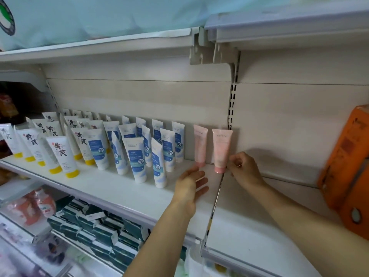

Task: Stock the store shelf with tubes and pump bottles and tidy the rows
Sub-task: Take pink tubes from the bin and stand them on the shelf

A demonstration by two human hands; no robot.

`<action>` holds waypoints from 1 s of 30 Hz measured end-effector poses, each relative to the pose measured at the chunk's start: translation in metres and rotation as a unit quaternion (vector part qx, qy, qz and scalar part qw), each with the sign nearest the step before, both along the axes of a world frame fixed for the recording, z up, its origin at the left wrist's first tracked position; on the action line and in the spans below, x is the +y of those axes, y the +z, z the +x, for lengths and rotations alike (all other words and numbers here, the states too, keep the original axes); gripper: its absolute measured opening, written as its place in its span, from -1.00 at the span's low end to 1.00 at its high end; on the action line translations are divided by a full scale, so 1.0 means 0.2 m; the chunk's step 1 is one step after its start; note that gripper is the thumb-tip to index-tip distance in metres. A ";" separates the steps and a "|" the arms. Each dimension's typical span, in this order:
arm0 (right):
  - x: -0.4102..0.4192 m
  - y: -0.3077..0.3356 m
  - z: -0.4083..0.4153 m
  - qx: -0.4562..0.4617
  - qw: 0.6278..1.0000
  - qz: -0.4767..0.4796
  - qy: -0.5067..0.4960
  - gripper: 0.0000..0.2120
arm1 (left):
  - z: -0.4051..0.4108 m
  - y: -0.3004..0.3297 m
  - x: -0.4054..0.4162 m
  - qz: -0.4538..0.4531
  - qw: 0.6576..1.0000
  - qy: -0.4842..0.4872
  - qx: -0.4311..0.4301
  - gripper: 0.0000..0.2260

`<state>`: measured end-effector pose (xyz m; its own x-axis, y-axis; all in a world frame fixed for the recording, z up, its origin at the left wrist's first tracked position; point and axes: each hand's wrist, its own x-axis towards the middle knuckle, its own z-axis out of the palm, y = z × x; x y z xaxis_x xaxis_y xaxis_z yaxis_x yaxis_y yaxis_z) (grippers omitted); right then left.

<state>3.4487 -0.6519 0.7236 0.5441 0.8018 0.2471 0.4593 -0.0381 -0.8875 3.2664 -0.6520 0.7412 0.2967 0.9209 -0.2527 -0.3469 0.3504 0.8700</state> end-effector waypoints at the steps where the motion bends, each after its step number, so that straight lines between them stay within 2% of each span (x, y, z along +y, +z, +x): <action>1: -0.03 0.01 -0.02 0.008 1.000 0.004 0.016 -0.90 | -0.01 0.00 -0.01 0.005 1.000 0.003 -0.004 -0.82; 10: -0.20 0.14 -0.42 0.071 0.975 0.046 0.204 -0.94 | -0.20 0.04 -0.13 0.017 0.997 0.042 -0.066 -0.82; 14: -0.21 0.19 -0.67 0.082 0.953 0.056 0.286 -0.91 | -0.39 0.02 -0.16 0.029 0.995 0.080 -0.056 -0.79; 20: -0.12 0.21 -1.11 0.099 0.932 0.062 0.344 -0.90 | -0.83 -0.03 -0.12 0.023 0.984 0.178 -0.026 -0.84; 30: 0.18 -0.01 -2.10 0.134 0.898 -0.026 0.419 -0.86 | -1.82 -0.21 0.00 -0.039 0.956 0.291 0.006 -0.85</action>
